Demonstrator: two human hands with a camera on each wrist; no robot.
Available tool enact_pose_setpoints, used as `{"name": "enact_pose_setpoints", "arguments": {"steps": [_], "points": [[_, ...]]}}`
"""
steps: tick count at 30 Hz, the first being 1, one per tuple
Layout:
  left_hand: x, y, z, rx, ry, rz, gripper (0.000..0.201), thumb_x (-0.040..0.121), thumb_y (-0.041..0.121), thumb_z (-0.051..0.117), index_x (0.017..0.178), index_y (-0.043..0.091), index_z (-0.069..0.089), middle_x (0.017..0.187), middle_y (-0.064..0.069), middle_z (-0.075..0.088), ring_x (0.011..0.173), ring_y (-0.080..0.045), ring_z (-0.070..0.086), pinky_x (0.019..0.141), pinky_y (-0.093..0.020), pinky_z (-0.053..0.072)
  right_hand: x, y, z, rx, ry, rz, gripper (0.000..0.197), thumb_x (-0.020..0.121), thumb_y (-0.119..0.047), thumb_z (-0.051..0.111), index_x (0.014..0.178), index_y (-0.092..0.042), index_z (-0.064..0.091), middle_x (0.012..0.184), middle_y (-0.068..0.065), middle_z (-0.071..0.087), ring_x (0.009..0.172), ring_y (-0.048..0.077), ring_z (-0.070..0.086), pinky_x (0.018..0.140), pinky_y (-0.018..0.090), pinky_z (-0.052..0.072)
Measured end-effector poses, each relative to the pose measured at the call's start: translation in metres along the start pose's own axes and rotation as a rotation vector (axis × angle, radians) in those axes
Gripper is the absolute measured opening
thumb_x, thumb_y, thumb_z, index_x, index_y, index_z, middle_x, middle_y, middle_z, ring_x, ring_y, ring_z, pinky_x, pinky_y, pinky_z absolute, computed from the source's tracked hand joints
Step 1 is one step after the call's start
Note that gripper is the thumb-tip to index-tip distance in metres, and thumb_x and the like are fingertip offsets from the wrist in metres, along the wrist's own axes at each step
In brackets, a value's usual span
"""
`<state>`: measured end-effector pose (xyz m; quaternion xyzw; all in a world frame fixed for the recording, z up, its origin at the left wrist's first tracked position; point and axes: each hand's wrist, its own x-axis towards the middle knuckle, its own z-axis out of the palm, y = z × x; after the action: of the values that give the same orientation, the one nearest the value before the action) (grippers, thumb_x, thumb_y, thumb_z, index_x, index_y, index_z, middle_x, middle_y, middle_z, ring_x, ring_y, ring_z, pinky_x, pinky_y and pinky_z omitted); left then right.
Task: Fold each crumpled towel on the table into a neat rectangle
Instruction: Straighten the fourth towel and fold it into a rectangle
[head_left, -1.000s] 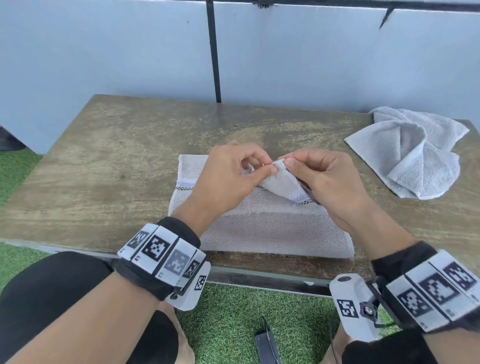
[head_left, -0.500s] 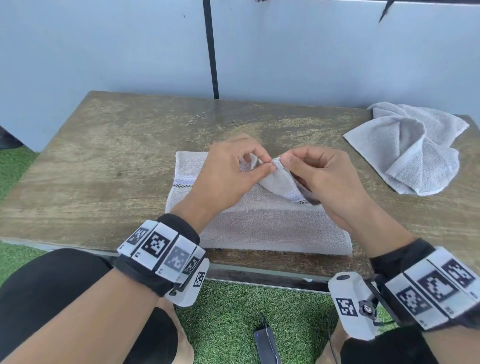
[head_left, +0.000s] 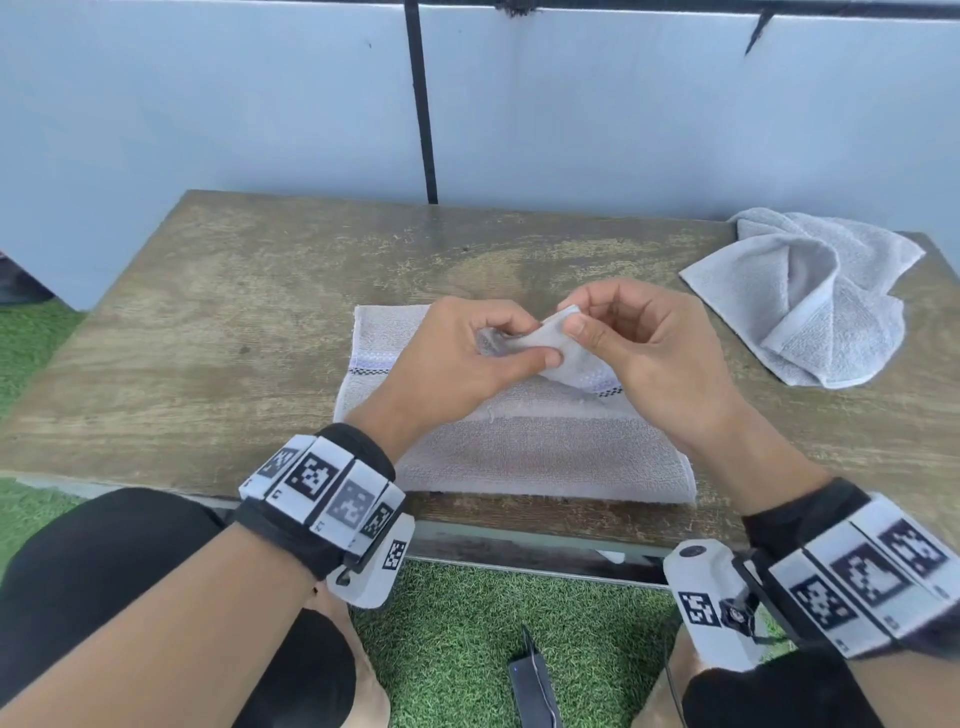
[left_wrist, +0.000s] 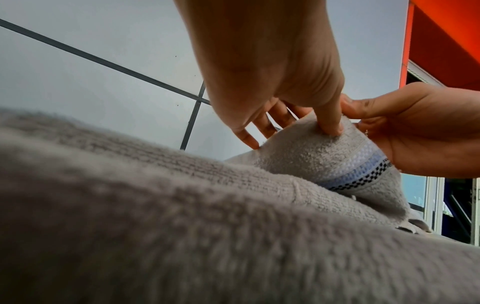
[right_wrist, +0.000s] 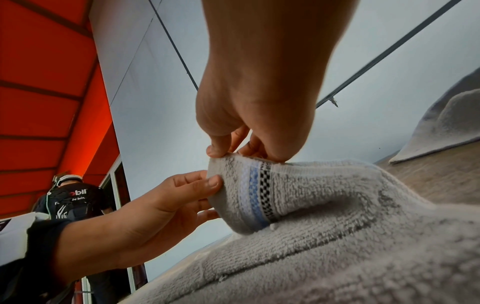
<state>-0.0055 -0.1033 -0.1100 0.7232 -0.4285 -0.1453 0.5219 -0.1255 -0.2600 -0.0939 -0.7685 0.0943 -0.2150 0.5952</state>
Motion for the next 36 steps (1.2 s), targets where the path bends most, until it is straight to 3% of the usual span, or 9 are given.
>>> {"name": "enact_pose_setpoints", "arguments": {"steps": [9, 13, 16, 20, 23, 26, 29, 33, 36], "points": [[-0.004, 0.045, -0.053, 0.175, -0.007, -0.078, 0.015, 0.083, 0.026, 0.081, 0.081, 0.011, 0.079, 0.081, -0.005, 0.074, 0.065, -0.031, 0.061, 0.054, -0.035, 0.044, -0.006, -0.061, -0.023, 0.021, 0.193, -0.178, 0.017, 0.093, -0.006, 0.069, 0.092, -0.023, 0.069, 0.081, -0.014, 0.068, 0.074, 0.006, 0.058, 0.071, 0.016, 0.047], [-0.006, 0.070, -0.088, 0.269, 0.007, -0.112, 0.015, 0.080, 0.029, 0.084, 0.080, 0.015, 0.080, 0.084, -0.009, 0.075, 0.075, -0.035, 0.065, 0.065, -0.031, 0.045, -0.001, -0.099, -0.044, 0.020, 0.311, -0.145, 0.015, 0.093, -0.009, 0.069, 0.088, -0.024, 0.069, 0.083, -0.004, 0.067, 0.077, 0.011, 0.056, 0.075, 0.026, 0.048], [-0.014, 0.086, -0.114, 0.294, 0.025, -0.149, 0.015, 0.079, 0.029, 0.084, 0.079, 0.015, 0.080, 0.081, -0.013, 0.073, 0.069, -0.019, 0.060, 0.067, -0.029, 0.043, 0.002, -0.121, -0.062, 0.004, 0.374, -0.111, 0.009, 0.093, -0.015, 0.070, 0.087, -0.022, 0.071, 0.079, -0.001, 0.066, 0.075, 0.016, 0.055, 0.072, 0.035, 0.047], [-0.030, 0.104, -0.141, 0.333, 0.058, -0.190, 0.002, 0.082, 0.019, 0.081, 0.081, 0.018, 0.079, 0.073, 0.009, 0.073, 0.059, 0.009, 0.060, 0.058, -0.005, 0.040, 0.007, -0.136, -0.076, -0.010, 0.424, -0.051, 0.013, 0.095, -0.015, 0.068, 0.084, -0.021, 0.070, 0.076, 0.001, 0.064, 0.068, 0.016, 0.055, 0.058, 0.026, 0.048], [-0.035, 0.106, -0.164, 0.360, 0.056, -0.195, 0.007, 0.082, 0.039, 0.080, 0.086, 0.034, 0.080, 0.081, 0.017, 0.077, 0.072, 0.006, 0.068, 0.074, -0.019, 0.050, 0.011, -0.142, -0.081, -0.071, 0.410, -0.006, 0.010, 0.095, -0.016, 0.068, 0.085, -0.019, 0.069, 0.077, 0.001, 0.063, 0.056, 0.004, 0.055, 0.046, 0.015, 0.046], [-0.031, 0.116, -0.177, 0.448, 0.036, -0.197, 0.012, 0.081, 0.050, 0.075, 0.087, 0.041, 0.079, 0.089, 0.017, 0.077, 0.086, -0.008, 0.073, 0.088, -0.036, 0.055, 0.025, -0.139, -0.085, -0.146, 0.407, 0.018, 0.011, 0.094, -0.017, 0.069, 0.084, -0.020, 0.069, 0.073, -0.003, 0.061, 0.056, 0.001, 0.053, 0.056, 0.015, 0.045], [-0.017, 0.132, -0.187, 0.465, 0.043, -0.157, 0.006, 0.088, 0.024, 0.076, 0.089, 0.028, 0.080, 0.087, 0.007, 0.078, 0.086, -0.013, 0.072, 0.083, -0.025, 0.054, 0.046, -0.140, -0.089, -0.179, 0.409, 0.058, 0.005, 0.094, -0.014, 0.069, 0.093, -0.011, 0.071, 0.073, 0.000, 0.062, 0.061, 0.008, 0.055, 0.059, 0.019, 0.048], [0.010, 0.146, -0.203, 0.485, 0.165, -0.133, 0.008, 0.079, 0.019, 0.084, 0.086, 0.020, 0.081, 0.078, 0.007, 0.076, 0.069, 0.004, 0.066, 0.067, -0.008, 0.047, 0.075, -0.155, -0.091, -0.100, 0.381, 0.066, 0.005, 0.096, -0.005, 0.064, 0.094, -0.001, 0.067, 0.076, 0.006, 0.062, 0.066, 0.013, 0.061, 0.071, 0.021, 0.060], [0.028, 0.160, -0.214, 0.498, 0.280, -0.069, 0.012, 0.079, 0.016, 0.084, 0.091, 0.012, 0.082, 0.078, -0.002, 0.076, 0.062, -0.004, 0.060, 0.061, -0.011, 0.048, 0.091, -0.174, -0.094, 0.000, 0.366, 0.013, 0.015, 0.097, 0.001, 0.061, 0.084, -0.006, 0.063, 0.078, 0.008, 0.062, 0.069, 0.014, 0.066, 0.077, 0.024, 0.061]]}}
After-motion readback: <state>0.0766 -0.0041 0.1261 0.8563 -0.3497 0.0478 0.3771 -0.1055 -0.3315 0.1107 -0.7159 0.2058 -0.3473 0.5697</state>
